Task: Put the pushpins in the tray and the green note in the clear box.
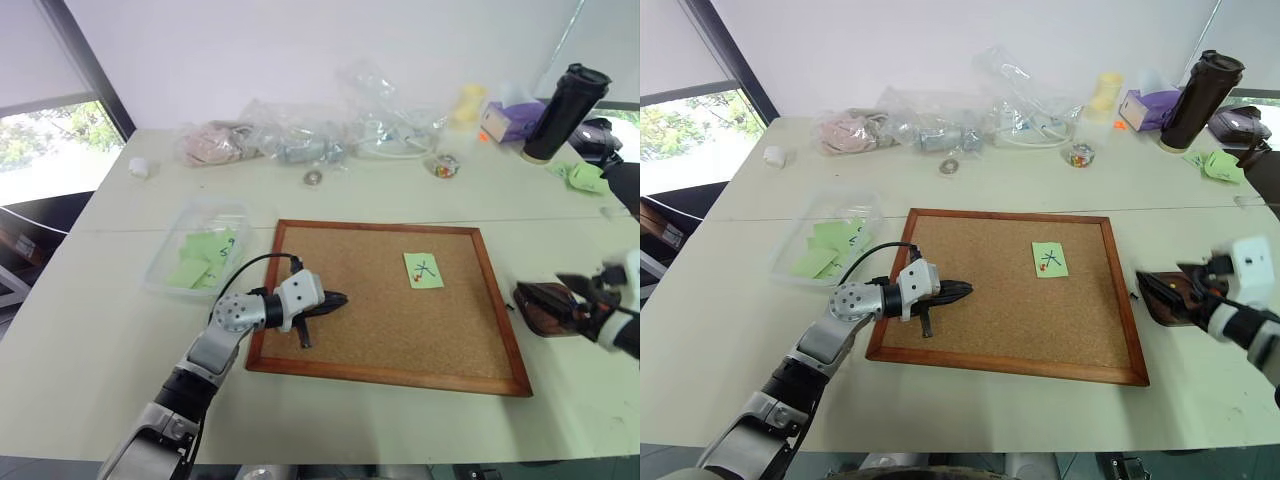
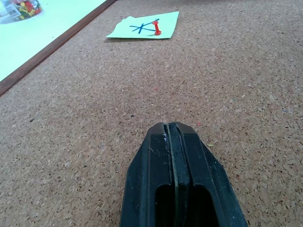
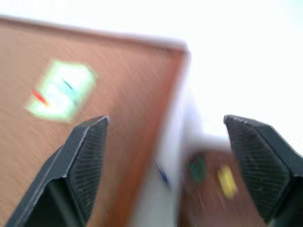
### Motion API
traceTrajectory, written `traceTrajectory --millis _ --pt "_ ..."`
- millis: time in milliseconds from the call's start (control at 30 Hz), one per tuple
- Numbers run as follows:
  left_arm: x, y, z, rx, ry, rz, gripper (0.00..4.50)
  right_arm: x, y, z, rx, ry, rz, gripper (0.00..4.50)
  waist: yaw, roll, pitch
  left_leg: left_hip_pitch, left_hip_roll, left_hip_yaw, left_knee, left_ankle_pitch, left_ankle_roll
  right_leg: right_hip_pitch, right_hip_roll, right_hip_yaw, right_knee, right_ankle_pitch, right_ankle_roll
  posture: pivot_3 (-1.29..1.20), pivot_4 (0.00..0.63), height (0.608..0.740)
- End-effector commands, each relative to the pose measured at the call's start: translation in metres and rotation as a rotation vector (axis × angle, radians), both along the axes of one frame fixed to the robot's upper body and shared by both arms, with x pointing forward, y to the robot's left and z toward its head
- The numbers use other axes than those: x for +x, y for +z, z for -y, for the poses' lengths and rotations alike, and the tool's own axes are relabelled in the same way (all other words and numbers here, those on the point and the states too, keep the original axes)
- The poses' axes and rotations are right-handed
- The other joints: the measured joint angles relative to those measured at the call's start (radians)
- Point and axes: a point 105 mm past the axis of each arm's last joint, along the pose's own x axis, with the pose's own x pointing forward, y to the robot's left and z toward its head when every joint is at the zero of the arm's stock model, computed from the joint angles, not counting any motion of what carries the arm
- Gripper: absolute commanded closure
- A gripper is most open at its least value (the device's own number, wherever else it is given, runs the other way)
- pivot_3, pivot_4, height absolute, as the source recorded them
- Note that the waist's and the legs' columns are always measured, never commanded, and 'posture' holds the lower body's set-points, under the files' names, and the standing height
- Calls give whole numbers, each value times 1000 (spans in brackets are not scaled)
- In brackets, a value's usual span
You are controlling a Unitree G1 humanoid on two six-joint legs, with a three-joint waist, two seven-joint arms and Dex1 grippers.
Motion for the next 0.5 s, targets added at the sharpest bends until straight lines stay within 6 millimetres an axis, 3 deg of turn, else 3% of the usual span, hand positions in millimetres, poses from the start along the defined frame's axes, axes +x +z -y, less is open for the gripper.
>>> traceTrajectory --millis 33,233,500 --pt "-2 -14 -1 31 7 -39 4500 14 4 -24 -23 63 23 508 0 -1 0 0 0 0 0 0 0 0 0 0 0 0 0 0 150 740" --pt "-2 -13 -1 31 17 -33 4500 40 -20 -72 -10 183 -5 508 1 0 0 0 0 0 0 0 0 0 0 0 -1 0 0 0 150 740" --pt "-3 -12 -6 33 43 -29 4500 50 -57 -90 -10 211 -67 508 -2 1 -1 0 0 -1 0 0 0 0 0 0 -1 0 0 0 150 740"
